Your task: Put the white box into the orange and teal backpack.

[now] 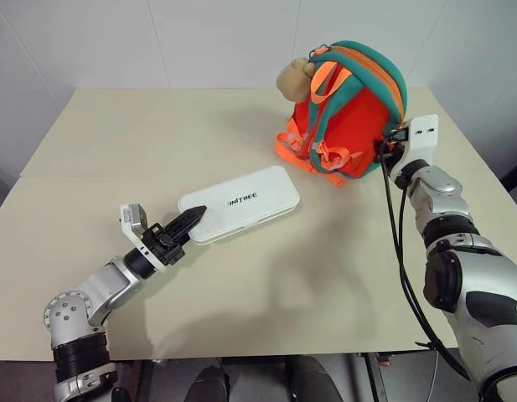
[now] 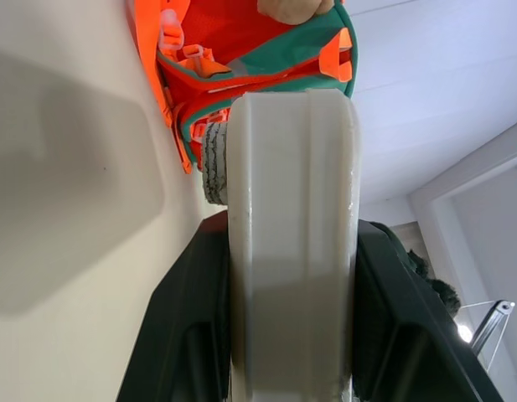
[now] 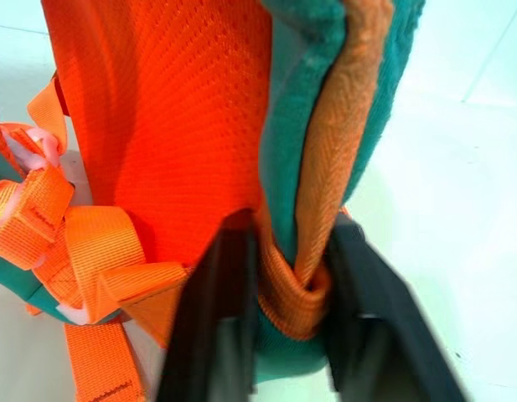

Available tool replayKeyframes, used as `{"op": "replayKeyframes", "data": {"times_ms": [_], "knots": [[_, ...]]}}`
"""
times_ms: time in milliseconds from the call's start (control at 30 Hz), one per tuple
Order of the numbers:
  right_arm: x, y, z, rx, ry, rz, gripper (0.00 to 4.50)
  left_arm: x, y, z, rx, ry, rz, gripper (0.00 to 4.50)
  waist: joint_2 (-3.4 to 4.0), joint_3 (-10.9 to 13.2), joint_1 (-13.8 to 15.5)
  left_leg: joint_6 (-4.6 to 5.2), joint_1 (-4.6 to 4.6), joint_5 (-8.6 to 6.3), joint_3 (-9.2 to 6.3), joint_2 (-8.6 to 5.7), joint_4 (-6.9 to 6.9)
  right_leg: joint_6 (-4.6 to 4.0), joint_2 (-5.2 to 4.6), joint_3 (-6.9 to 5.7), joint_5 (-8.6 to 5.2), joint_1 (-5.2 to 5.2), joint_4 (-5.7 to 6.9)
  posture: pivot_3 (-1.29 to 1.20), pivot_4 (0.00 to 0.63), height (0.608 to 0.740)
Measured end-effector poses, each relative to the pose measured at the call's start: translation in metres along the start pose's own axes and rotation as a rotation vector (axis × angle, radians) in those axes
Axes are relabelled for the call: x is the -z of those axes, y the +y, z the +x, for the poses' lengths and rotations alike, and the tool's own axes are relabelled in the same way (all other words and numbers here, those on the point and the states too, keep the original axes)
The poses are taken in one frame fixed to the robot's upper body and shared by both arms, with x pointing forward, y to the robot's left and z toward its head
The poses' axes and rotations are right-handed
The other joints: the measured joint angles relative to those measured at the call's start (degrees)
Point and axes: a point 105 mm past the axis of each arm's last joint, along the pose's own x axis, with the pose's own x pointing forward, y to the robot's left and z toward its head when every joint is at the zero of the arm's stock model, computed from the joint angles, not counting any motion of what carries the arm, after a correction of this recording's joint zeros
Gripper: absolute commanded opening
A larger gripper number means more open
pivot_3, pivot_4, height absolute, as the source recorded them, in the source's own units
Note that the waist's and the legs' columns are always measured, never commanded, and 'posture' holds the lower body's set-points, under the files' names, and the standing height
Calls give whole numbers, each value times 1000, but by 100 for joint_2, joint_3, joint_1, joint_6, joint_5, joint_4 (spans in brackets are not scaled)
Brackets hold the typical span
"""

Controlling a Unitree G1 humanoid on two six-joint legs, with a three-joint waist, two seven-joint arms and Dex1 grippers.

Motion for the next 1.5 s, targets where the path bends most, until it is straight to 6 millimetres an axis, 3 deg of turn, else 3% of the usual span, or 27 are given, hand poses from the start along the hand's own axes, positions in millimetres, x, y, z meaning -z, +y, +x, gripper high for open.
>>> {"op": "replayKeyframes", "data": {"times_ms": [367,700,1133,1500], "knots": [[-6,15,1,-85,-42,-16,877,-17,-4,-12,-31,-40,42,1335,2,1,-65,1,-1,0,4,1,-1,1,2,4,1,-4,16,0,150,740],[-4,40,-16,-211,-108,-56,877,-33,1,-22,-67,-60,51,1335,6,3,-73,3,-4,-2,8,3,-7,2,4,9,1,-15,19,0,150,740],[-13,53,-66,-213,-102,-49,877,-57,7,-32,-106,-79,85,1335,8,4,58,13,-9,-9,16,3,-13,-2,6,19,-1,-33,26,0,150,740],[-18,36,-131,-179,-47,-71,877,-75,12,-39,-138,-68,108,1335,8,5,111,25,-17,-16,27,1,-17,-2,4,26,-2,-39,14,0,150,740]]}}
